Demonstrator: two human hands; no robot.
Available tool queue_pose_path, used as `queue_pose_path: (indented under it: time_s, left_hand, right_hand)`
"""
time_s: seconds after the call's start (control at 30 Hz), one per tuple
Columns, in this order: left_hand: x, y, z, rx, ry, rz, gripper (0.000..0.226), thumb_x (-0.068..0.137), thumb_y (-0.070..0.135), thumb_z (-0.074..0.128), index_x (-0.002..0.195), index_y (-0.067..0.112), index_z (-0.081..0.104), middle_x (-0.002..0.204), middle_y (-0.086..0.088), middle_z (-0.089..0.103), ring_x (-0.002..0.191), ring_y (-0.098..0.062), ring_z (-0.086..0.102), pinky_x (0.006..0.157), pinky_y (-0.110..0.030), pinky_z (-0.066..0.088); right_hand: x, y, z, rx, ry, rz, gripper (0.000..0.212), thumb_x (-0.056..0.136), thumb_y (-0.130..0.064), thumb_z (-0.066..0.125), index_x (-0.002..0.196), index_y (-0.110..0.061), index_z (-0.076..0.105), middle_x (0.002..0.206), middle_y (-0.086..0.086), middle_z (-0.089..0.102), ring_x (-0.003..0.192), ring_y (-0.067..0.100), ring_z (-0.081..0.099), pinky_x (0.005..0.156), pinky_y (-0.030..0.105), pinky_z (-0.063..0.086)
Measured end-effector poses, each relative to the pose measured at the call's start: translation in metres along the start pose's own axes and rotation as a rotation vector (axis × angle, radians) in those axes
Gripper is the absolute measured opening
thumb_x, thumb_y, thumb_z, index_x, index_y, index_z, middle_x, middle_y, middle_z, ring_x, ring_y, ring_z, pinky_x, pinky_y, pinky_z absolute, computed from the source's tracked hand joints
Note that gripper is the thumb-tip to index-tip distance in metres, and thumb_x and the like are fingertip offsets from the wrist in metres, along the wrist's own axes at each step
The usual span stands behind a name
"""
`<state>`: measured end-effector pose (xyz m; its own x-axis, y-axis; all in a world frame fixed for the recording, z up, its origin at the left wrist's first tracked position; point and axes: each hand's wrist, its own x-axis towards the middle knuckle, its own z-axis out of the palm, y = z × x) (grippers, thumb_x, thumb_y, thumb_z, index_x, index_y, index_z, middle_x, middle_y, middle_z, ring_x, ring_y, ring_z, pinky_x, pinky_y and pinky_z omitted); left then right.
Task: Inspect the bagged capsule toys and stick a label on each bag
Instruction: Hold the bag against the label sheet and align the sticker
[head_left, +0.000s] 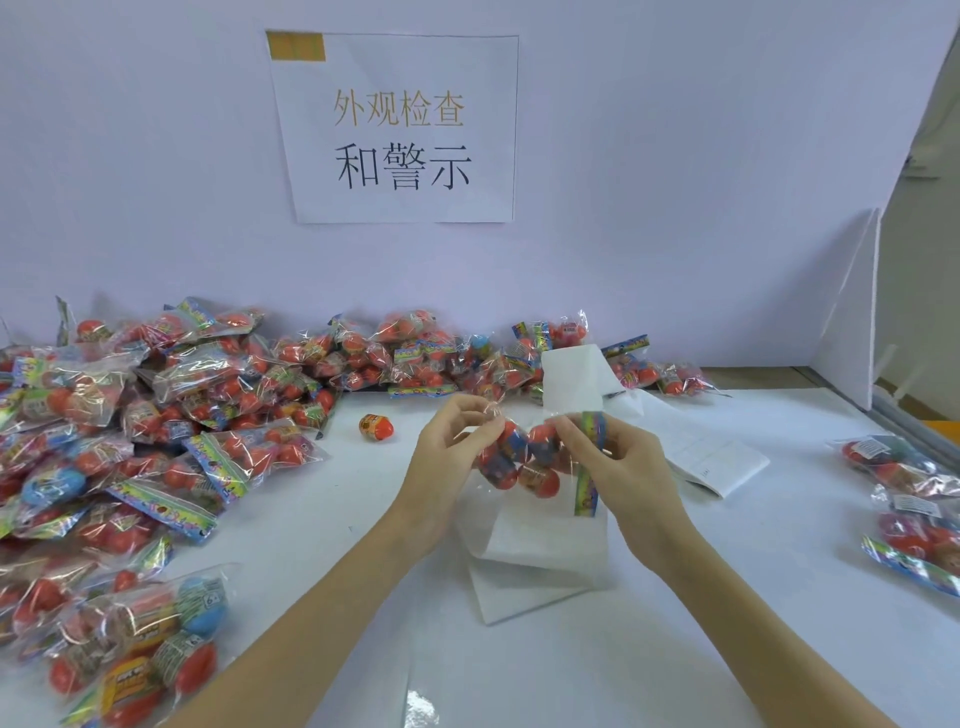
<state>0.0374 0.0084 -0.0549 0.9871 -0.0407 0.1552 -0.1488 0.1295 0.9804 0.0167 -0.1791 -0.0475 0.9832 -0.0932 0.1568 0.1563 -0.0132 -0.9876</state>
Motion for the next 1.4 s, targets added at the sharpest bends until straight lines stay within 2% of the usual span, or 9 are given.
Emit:
queue_pose_path:
  time_s: [0.13,0.27,0.43,0.57,0.67,0.83,0.97,1.1,1.4]
  left_hand:
    - [0.0,-0.007,0.0,-0.098,-0.11,-0.06,0.011,0.09,0.026,0.072,0.091,0.018,0.064,0.09,-0.006,0.069,0.081,-0.019,0.066,0.068,-0.026,0.054]
    - [0.004,-0.012,-0.002,-0.073,-0.065,-0.025,0.015,0.101,0.016,0.065,0.087,0.011,0.065,0.087,-0.007,0.067,0.073,-0.017,0.062,0.065,-0.024,0.052]
    - [0.01,-0.02,-0.002,-0.048,0.064,0.008,0.019,0.103,0.018,0.062,0.089,0.006,0.064,0.074,-0.002,0.063,0.064,-0.011,0.059,0.064,-0.02,0.052]
    - [0.012,-0.024,-0.004,-0.077,0.2,-0.02,0.025,0.105,0.027,0.061,0.088,0.008,0.063,0.073,0.001,0.06,0.07,-0.017,0.054,0.071,-0.033,0.049]
    - [0.014,-0.023,-0.008,-0.126,0.25,-0.043,0.03,0.102,0.034,0.063,0.082,0.012,0.064,0.076,-0.004,0.059,0.075,-0.025,0.053,0.071,-0.04,0.048]
    - [0.009,-0.021,0.0,-0.079,0.03,-0.042,0.058,0.095,0.063,0.058,0.1,0.006,0.067,0.089,-0.02,0.072,0.076,-0.025,0.068,0.068,-0.032,0.055]
    - [0.003,-0.022,0.001,0.08,-0.07,0.06,0.046,0.094,0.059,0.065,0.087,0.013,0.066,0.067,-0.009,0.055,0.061,-0.02,0.053,0.062,-0.026,0.046]
    - [0.003,-0.022,-0.001,0.143,0.025,0.132,0.038,0.106,0.045,0.055,0.089,0.012,0.062,0.063,-0.003,0.056,0.052,-0.018,0.05,0.054,-0.02,0.043]
    - [0.005,-0.022,0.0,0.124,-0.006,0.104,0.015,0.107,0.03,0.058,0.115,0.025,0.07,0.079,0.003,0.067,0.056,-0.014,0.052,0.054,-0.018,0.045]
  right_hand:
    - [0.001,0.002,-0.002,-0.058,0.024,-0.009,0.011,0.092,-0.027,0.078,0.084,-0.022,0.082,0.08,0.002,0.079,0.074,0.014,0.076,0.065,0.02,0.056]
    - [0.004,0.003,-0.004,-0.067,0.037,0.051,0.011,0.096,-0.024,0.075,0.088,-0.018,0.081,0.084,0.003,0.08,0.082,0.02,0.079,0.076,0.041,0.063]
    - [0.003,-0.001,-0.004,0.121,0.052,0.08,0.013,0.097,-0.019,0.072,0.091,-0.015,0.083,0.089,0.005,0.081,0.083,0.021,0.079,0.066,0.02,0.06]
    - [0.003,0.001,-0.004,0.036,-0.104,0.135,0.018,0.097,-0.033,0.072,0.105,-0.02,0.08,0.098,0.0,0.081,0.093,0.019,0.079,0.081,0.03,0.062]
    - [0.002,0.005,-0.004,0.017,-0.192,0.136,0.015,0.097,-0.019,0.073,0.11,-0.013,0.078,0.095,0.005,0.082,0.087,0.021,0.079,0.072,0.025,0.062]
    - [0.008,0.006,-0.007,0.06,-0.016,0.044,0.013,0.097,-0.014,0.073,0.108,-0.017,0.078,0.091,0.003,0.082,0.08,0.018,0.079,0.07,0.024,0.062]
    - [0.013,0.004,-0.013,0.138,0.053,-0.023,0.015,0.099,-0.013,0.07,0.108,-0.021,0.079,0.094,0.003,0.082,0.083,0.014,0.078,0.072,0.016,0.057]
    - [0.011,0.005,-0.01,0.195,-0.129,0.091,0.025,0.097,-0.028,0.072,0.117,-0.015,0.076,0.108,0.009,0.08,0.101,0.023,0.077,0.091,0.029,0.059]
    - [0.01,0.004,-0.009,0.178,-0.017,0.107,0.018,0.098,-0.02,0.07,0.104,-0.005,0.077,0.096,0.011,0.081,0.09,0.023,0.079,0.075,0.021,0.062]
